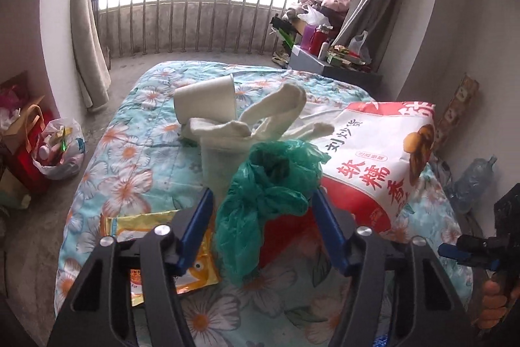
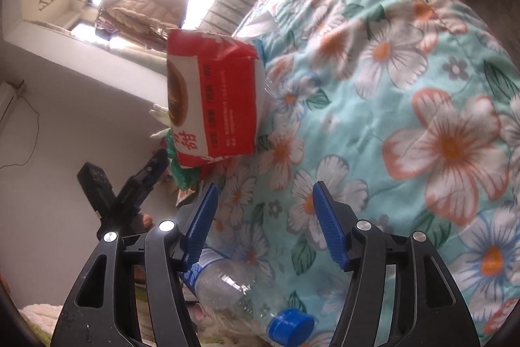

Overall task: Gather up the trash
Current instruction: 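Grasp the green plastic bag with the left tool, then grasp a white glove with the right tool while the left tool lifts the green bag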

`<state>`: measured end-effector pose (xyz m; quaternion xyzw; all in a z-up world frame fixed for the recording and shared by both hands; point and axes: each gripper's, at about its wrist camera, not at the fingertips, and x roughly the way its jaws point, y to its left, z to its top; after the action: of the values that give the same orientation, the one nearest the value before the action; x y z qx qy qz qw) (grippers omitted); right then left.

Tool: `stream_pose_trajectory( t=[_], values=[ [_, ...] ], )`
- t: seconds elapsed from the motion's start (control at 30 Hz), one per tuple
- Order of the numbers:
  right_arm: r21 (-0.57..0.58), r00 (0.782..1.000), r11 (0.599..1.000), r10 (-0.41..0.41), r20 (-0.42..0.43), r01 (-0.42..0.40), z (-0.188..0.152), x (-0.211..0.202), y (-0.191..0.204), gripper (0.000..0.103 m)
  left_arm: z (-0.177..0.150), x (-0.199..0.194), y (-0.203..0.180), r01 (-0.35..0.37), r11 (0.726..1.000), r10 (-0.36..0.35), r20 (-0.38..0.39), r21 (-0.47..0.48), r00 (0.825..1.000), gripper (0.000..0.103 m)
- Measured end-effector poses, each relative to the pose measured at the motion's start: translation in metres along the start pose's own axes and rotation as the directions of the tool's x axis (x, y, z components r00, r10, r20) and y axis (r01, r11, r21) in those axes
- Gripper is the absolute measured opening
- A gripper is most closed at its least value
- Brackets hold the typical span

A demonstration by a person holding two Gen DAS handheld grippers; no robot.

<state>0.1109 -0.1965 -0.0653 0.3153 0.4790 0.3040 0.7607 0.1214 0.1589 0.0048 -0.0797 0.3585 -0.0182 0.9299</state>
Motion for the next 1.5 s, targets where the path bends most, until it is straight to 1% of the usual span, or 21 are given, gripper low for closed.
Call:
stream_pose_trajectory(
  t=[0.07,0.1,0.2,0.23,0.33,0.4,0.43,0.47,0.5,0.7,0.83,0.9,0.93,0.97,1.1,1.17,1.23,1.33,1.37,1.47,1.5],
  values=[
    [-0.010,1.000,1.000,0.001,0.009,-0.001,0.000,0.001,0.002,0.059,0.002,0.010,0.000,0.015,1.000,-0.016,-0.018,-0.005,1.000,0.048],
    [-0.010,1.000,1.000,0.007,0.011,-0.007,0.000,0.000,0.002,0.059,0.002,0.011,0.000,0.010,1.000,-0.010,-0.016,-0.005,1.000,0.048],
    [-0.005,1.000,1.000,0.015,0.014,-0.015,-0.002,-0.002,0.000,0.060,0.003,0.010,0.003,-0.004,1.000,0.004,0.012,0.011,1.000,0.042],
    [-0.005,1.000,1.000,0.016,0.012,-0.016,-0.002,-0.004,-0.001,0.060,0.003,0.009,0.003,-0.003,1.000,0.003,0.020,0.013,1.000,0.037],
    [-0.006,1.000,1.000,0.013,0.014,-0.013,-0.002,0.000,-0.001,0.060,0.005,0.004,0.005,0.014,1.000,-0.014,0.036,0.003,0.999,0.033],
    [-0.013,1.000,1.000,0.013,0.019,-0.012,-0.001,-0.001,0.001,0.060,0.006,-0.001,0.006,0.030,1.000,-0.030,0.043,-0.003,0.999,0.028],
    [-0.018,1.000,1.000,0.014,0.025,-0.014,0.001,-0.002,0.003,0.060,0.006,-0.004,0.007,0.042,0.999,-0.042,0.050,-0.007,0.998,0.022],
    [-0.022,1.000,1.000,0.013,0.028,-0.012,0.002,-0.002,0.006,0.060,0.007,-0.007,0.008,0.052,0.999,-0.051,0.056,-0.011,0.997,0.009],
    [-0.029,0.999,1.000,0.014,0.034,-0.013,0.005,-0.003,0.009,0.060,0.008,-0.010,0.008,0.055,0.998,-0.054,0.061,-0.014,0.997,0.008],
    [-0.080,0.997,0.997,0.031,0.076,-0.025,0.019,-0.001,0.037,0.061,0.006,-0.023,0.013,0.089,0.995,-0.086,0.087,-0.039,0.993,0.008],
    [-0.113,0.996,0.993,0.041,0.077,-0.032,0.023,0.006,0.052,0.062,0.003,-0.024,0.014,0.102,0.994,-0.100,0.066,-0.034,0.993,0.012],
    [-0.141,0.996,0.989,0.048,0.073,-0.037,0.025,0.007,0.058,0.063,0.003,-0.021,0.018,0.100,0.994,-0.098,0.050,-0.038,0.994,0.033],
    [-0.158,0.996,0.987,0.050,0.073,-0.038,0.029,0.007,0.063,0.063,0.002,-0.019,0.018,0.091,0.995,-0.089,0.046,-0.039,0.995,0.048],
    [-0.175,0.996,0.984,0.057,0.073,-0.043,0.034,0.004,0.068,0.064,0.003,-0.017,0.019,0.081,0.996,-0.080,0.041,-0.038,0.996,0.051],
    [-0.255,0.998,0.966,0.054,0.045,-0.041,0.062,0.013,0.104,0.069,0.006,0.003,0.023,0.086,0.996,-0.087,-0.033,-0.029,0.996,0.052],
    [-0.308,0.999,0.951,0.035,0.000,-0.033,0.076,0.029,0.129,0.072,0.006,0.012,0.026,0.085,0.995,-0.088,-0.057,-0.043,0.994,0.052],
    [-0.333,0.998,0.942,0.017,-0.067,-0.038,0.090,0.054,0.151,0.072,0.005,0.018,0.031,0.112,0.991,-0.117,-0.070,-0.070,0.991,0.052],
    [-0.347,0.985,0.937,-0.020,-0.173,-0.043,0.109,0.097,0.176,0.072,0.005,0.022,0.037,0.143,0.984,-0.151,-0.076,-0.103,0.986,0.051],
    [-0.357,0.979,0.934,-0.044,-0.197,-0.029,0.113,0.112,0.183,0.072,0.005,0.022,0.039,0.153,0.982,-0.161,-0.070,-0.113,0.984,0.049],
    [-0.419,0.958,0.907,-0.156,-0.240,0.043,0.119,0.161,0.198,0.072,0.004,0.021,0.047,0.178,0.974,-0.188,-0.057,-0.143,0.981,0.043],
    [-0.439,0.945,0.896,-0.199,-0.260,0.069,0.120,0.180,0.199,0.072,0.005,0.021,0.049,0.187,0.970,-0.198,-0.053,-0.154,0.979,0.042]
  ],
)
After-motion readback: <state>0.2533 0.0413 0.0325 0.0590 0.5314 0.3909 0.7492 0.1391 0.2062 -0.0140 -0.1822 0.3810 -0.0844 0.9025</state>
